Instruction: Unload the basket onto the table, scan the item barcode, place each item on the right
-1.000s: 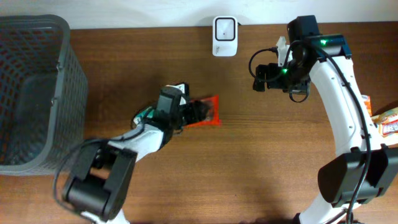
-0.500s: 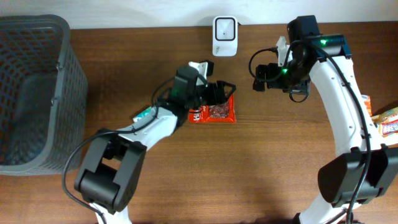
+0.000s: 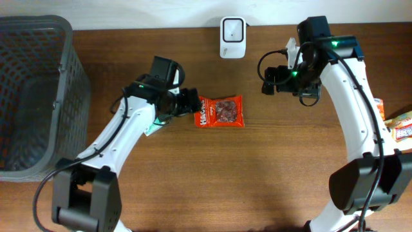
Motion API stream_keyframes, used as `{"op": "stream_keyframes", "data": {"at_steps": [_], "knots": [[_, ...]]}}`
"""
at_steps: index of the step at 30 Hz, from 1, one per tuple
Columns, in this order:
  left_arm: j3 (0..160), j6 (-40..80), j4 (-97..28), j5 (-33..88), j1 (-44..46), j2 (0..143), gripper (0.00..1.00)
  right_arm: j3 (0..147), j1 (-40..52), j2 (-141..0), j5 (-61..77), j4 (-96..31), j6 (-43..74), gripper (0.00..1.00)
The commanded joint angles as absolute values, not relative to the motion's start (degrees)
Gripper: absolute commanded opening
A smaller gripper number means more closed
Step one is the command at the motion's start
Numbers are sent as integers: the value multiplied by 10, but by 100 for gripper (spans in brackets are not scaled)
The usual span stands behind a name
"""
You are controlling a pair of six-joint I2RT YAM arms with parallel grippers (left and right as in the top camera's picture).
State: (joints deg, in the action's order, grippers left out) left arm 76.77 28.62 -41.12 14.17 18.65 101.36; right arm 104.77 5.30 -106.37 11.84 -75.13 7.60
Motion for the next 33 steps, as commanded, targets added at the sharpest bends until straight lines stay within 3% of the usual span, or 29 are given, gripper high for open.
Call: {"op": "stream_keyframes", "data": {"at_steps": [1, 10, 12, 14, 16, 21, 22, 28, 33], "knots": [[743, 277, -392, 175, 197, 1060, 89, 1047, 56, -1065, 113, -751, 79, 98], [743, 276, -321, 252, 197, 1162, 90, 1047, 56, -1065, 113, -751, 79, 98], [743, 272, -299, 291, 197, 1180, 77, 1047, 56, -1065, 113, -751, 79, 99], [743, 272, -274, 323, 197, 1186, 72, 1047, 56, -1065, 113, -751, 79, 98], [743, 273, -259, 331, 198, 1186, 61, 1047, 56, -1065, 113, -751, 79, 98], [743, 272, -233, 332, 197, 1186, 16, 1047, 56, -1065, 113, -751, 79, 98], [743, 262, -228, 330, 197, 1186, 0, 1047, 56, -1065, 113, -751, 79, 98], [791, 216, -277, 307, 197, 1176, 0, 1047, 56, -1065, 113, -751, 79, 98], [911, 180, -425, 100, 197, 1131, 0, 1047, 56, -1065, 113, -751, 79, 98]]}}
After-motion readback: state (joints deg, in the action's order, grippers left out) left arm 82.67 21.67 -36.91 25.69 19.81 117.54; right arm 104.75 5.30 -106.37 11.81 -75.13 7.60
